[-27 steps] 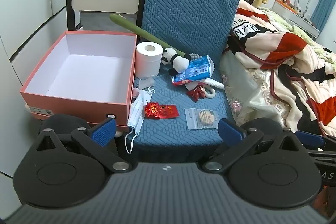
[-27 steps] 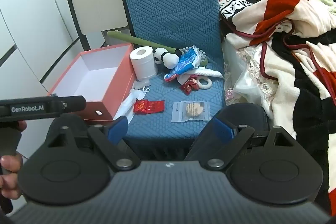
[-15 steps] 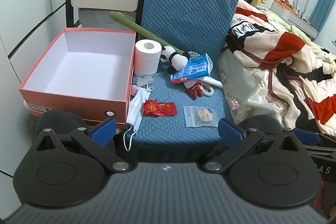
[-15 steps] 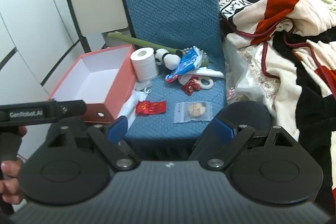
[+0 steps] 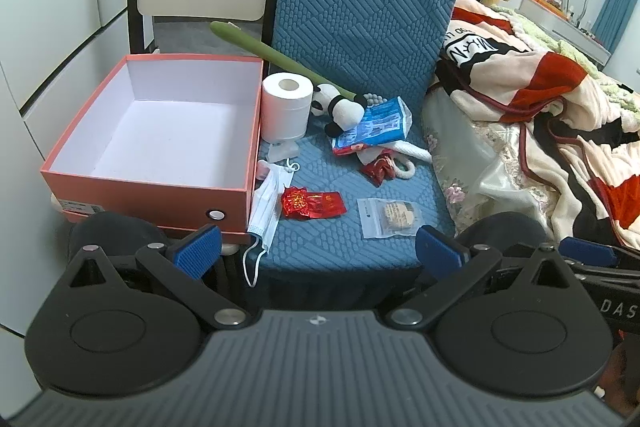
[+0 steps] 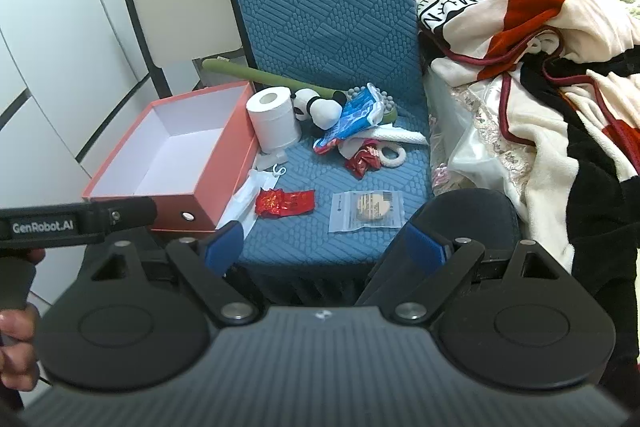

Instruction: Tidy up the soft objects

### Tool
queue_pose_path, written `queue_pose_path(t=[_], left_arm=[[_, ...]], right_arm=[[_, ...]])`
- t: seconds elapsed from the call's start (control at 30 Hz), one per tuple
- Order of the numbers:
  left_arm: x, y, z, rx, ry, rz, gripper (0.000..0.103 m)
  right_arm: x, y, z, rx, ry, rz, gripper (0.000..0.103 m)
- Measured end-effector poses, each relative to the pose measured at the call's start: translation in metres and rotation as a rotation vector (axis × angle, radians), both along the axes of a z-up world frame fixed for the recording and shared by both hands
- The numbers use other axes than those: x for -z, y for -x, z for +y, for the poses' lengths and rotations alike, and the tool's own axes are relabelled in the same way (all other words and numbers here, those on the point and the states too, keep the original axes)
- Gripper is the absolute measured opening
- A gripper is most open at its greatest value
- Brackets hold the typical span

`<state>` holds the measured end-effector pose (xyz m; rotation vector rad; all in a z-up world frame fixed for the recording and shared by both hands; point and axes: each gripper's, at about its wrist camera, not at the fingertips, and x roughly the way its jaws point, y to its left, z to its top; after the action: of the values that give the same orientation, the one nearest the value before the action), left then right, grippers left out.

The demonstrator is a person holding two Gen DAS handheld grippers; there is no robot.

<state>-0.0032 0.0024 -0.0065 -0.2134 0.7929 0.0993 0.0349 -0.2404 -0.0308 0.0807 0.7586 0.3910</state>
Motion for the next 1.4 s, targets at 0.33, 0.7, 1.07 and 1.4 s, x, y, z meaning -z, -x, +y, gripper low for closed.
queue_pose_path(t=[0.33,0.7,1.07,1.4], left_arm=[[0.005,-0.005,0.005,0.004,0.006,0.014,0.103],[0.008,-0.005,0.006,-0.004,-0.004,0.017,0.103],[0.01,-0.005,0.006,0.002,-0.01,0.017,0.103],[0.011,-0.006,0.01,-0.004,0.004,0.026,0.103]], right_arm=[[0.0,0.001,-0.004,0.013,-0.017,0.006,0.089],[0.0,-0.001,0.001,0.003,0.004,-0.003,0.089],[0.002,-0.003,0.003,0.003,0.002,0.012,0.089],[0.001,-0.003,0.004,-0.002,0.005,0.007,0.089]])
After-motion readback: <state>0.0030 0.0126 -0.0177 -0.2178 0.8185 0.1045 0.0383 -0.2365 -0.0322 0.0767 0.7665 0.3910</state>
